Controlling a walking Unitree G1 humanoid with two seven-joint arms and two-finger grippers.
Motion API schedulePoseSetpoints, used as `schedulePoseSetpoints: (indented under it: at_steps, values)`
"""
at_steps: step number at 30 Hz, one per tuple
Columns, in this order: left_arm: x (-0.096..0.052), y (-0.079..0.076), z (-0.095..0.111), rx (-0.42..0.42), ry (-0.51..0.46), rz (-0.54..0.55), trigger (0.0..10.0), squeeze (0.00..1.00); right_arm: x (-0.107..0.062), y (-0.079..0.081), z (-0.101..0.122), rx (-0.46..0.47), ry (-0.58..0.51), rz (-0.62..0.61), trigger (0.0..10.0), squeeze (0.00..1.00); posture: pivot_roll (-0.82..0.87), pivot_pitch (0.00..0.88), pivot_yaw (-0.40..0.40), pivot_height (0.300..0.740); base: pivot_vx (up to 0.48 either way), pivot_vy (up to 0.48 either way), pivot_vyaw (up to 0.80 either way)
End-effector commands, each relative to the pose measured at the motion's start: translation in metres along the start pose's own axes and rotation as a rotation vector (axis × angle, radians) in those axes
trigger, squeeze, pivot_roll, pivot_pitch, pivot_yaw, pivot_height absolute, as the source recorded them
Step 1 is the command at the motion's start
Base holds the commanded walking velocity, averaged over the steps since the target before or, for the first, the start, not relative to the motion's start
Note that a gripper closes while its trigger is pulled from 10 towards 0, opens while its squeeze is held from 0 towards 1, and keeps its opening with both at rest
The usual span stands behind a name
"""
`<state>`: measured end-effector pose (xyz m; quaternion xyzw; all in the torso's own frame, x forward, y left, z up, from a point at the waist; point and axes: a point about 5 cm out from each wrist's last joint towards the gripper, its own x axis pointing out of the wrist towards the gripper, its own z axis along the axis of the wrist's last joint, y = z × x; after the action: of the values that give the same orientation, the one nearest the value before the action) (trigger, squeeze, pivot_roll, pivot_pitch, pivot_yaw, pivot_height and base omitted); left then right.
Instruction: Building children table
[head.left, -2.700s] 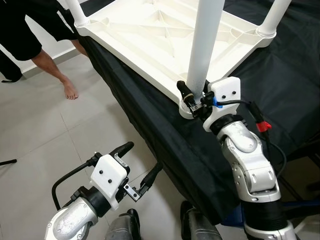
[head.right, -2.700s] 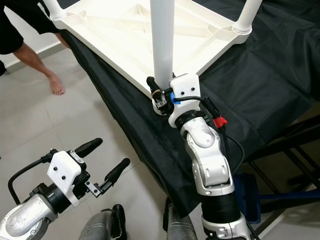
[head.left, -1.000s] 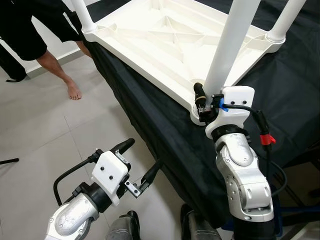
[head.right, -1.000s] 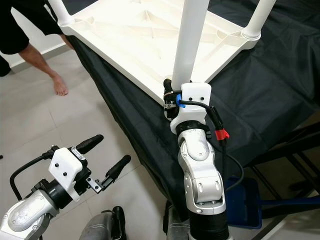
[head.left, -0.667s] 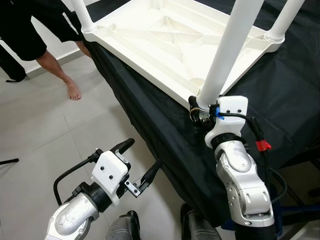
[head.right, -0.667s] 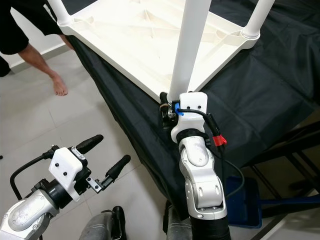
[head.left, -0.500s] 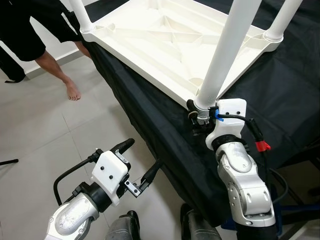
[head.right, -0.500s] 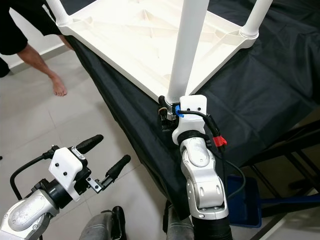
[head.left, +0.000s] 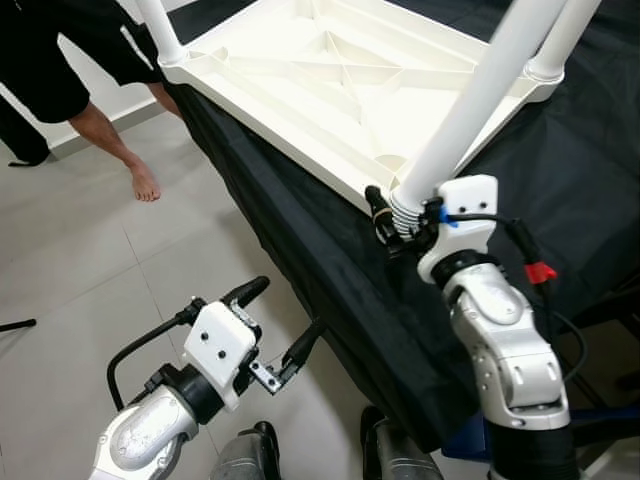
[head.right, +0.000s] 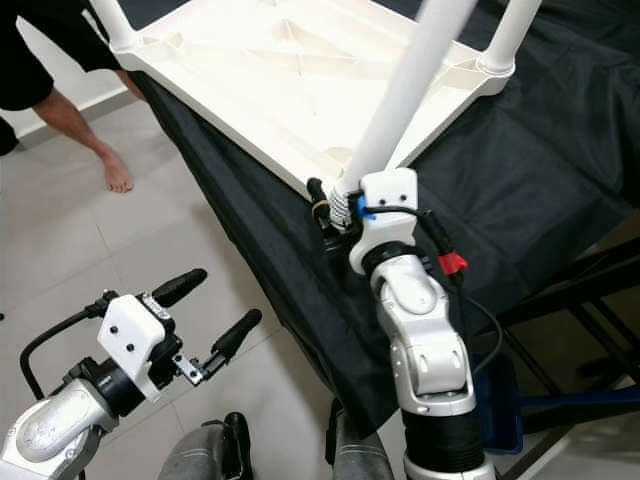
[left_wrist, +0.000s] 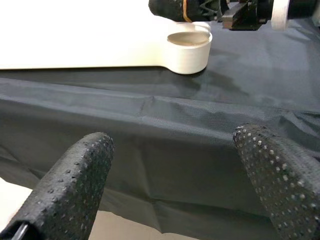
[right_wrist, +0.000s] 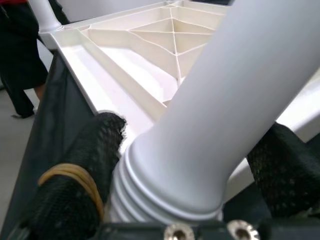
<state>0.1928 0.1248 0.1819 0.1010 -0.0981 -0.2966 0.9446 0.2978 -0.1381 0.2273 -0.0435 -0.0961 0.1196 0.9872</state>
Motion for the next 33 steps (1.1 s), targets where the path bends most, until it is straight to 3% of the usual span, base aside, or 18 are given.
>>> schedulePoseSetpoints:
  at_steps: [1, 6, 7, 8, 22, 30, 31, 33]
  values:
    - [-0.002, -0.001, -0.005, -0.002, 0.024, -0.005, 10.0, 0.0, 0.0, 0.0, 0.0, 0.005, -0.011, 0.019, 10.0, 0.0, 0.07, 0.319, 0.034, 0.74, 0.0, 0.0, 0.0]
    - [-0.002, -0.002, -0.005, -0.002, 0.024, -0.004, 10.0, 0.0, 0.002, -0.002, 0.003, 0.015, -0.035, 0.009, 10.0, 0.0, 0.07, 0.318, 0.034, 0.74, 0.0, 0.0, 0.0]
    - [-0.002, -0.002, -0.005, -0.002, 0.024, -0.003, 10.0, 0.0, 0.003, -0.004, 0.004, 0.014, -0.038, -0.002, 8.7, 0.0, 0.07, 0.316, 0.033, 0.74, 0.0, 0.0, 0.0]
    - [-0.002, -0.002, -0.005, -0.002, 0.024, -0.003, 10.0, 0.0, 0.004, -0.006, 0.004, 0.013, -0.04, -0.011, 0.0, 0.0, 0.07, 0.316, 0.033, 0.74, 0.0, 0.0, 0.0]
    - [-0.001, -0.002, -0.006, 0.0, 0.017, 0.001, 10.0, 0.0, 0.008, -0.016, 0.005, 0.015, -0.032, -0.03, 0.0, 0.0, 0.06, 0.303, 0.028, 0.74, 0.0, 0.0, 0.0]
    - [0.007, 0.006, -0.006, -0.039, -0.007, 0.064, 10.0, 0.0, 0.024, -0.017, 0.02, 0.029, -0.098, 0.014, 0.0, 0.0, 0.05, 0.268, 0.011, 0.74, 0.0, 0.0, 0.0]
    - [0.01, 0.01, -0.005, -0.063, -0.017, 0.092, 10.0, 0.0, 0.03, -0.014, 0.026, 0.037, -0.117, 0.053, 10.0, 0.0, 0.04, 0.253, 0.007, 0.74, 0.0, 0.0, 0.0]
    - [0.013, 0.014, -0.004, -0.086, -0.031, 0.119, 10.0, 0.0, 0.036, -0.012, 0.032, 0.02, -0.124, 0.088, 10.0, 0.0, 0.04, 0.25, 0.006, 0.74, 0.0, 0.0, 0.0]
